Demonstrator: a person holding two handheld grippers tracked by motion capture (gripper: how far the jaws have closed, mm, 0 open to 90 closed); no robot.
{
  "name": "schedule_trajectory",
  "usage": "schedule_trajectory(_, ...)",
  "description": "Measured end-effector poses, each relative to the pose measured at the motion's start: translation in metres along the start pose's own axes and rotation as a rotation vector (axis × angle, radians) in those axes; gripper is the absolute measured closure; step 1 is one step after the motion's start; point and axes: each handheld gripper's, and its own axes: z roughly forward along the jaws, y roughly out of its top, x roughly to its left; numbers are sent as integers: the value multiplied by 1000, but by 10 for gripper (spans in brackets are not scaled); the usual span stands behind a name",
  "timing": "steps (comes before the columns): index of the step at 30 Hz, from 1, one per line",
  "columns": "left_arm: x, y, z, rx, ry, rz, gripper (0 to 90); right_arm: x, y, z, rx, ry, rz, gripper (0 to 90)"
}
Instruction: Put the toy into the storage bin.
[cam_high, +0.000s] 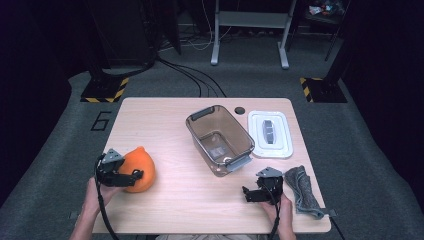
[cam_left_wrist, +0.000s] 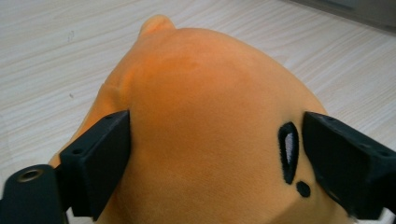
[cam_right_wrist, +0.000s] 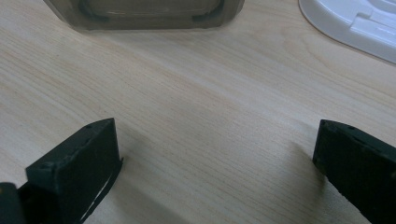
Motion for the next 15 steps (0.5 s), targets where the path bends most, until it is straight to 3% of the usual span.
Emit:
schedule_trajectory(10, -3, -5, 0, -12, 14, 6, 492, 0, 0, 0, 1, 2, 4, 0)
schedule_trajectory(15, -7, -7, -2, -38, 41, 12, 576, -1, 0, 0, 3, 4, -6, 0)
